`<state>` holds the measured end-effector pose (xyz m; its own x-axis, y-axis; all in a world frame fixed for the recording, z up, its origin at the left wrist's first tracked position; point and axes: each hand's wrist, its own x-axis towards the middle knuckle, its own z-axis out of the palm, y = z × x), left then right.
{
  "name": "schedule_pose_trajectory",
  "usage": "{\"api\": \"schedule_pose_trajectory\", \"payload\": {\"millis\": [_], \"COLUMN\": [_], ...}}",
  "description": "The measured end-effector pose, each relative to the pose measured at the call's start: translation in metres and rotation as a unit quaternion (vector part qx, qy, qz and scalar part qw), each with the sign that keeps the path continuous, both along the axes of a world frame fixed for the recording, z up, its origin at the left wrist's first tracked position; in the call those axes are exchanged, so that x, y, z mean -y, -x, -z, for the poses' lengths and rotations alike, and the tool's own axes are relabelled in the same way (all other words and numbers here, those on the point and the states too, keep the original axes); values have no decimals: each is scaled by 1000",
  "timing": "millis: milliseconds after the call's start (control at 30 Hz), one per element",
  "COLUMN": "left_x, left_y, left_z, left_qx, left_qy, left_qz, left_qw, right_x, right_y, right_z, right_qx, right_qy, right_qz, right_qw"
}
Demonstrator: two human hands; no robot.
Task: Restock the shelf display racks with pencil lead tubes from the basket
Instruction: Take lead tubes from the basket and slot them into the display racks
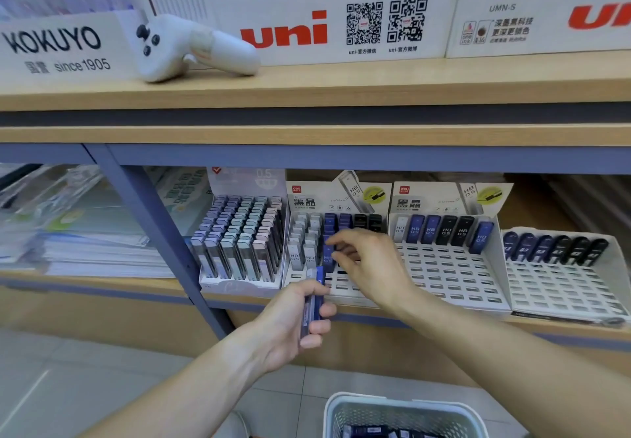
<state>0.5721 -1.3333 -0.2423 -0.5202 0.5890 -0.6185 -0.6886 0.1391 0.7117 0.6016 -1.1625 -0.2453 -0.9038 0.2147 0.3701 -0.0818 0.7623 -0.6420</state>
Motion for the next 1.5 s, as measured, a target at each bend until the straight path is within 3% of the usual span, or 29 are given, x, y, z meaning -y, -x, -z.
{"api": "schedule_pose_trajectory", "payload": {"millis": [167, 267, 333, 400, 700, 867, 1133, 1500], "left_x": [-6, -8, -8, -9, -15, -17, -14, -13], "left_y": [-4, -5, -5, -7, -11, -9, -11, -8], "left_z": [-3, -2, -1, -2, 0, -2, -5, -6], "left_qx": [-10, -38, -49, -54, -84, -84, -86, -85], "left_qy": [-36, -42, -41, -42, -10, 27, 31, 23], "left_qz": [-9, -25, -25, -16, -37, -69, -137, -142], "left_qw": [999, 998, 998, 998, 996, 994, 986, 986], "right_x": [1, 3, 2, 0, -15, -19, -20, -19], "right_y": [-4, -10, -15, -23, -32, -28, -27, -18], "right_z": [-5, -13, -17, -19, -24, -24, -15, -8], "right_qx": [12, 34, 90, 131, 82, 17, -42, -37], "right_qy": [-37, 86, 215, 282, 378, 341, 137, 78], "right_qz": [16, 50, 34, 9, 32, 75, 84, 55], "right_qw": [999, 994, 972, 950, 922, 937, 986, 995]}}
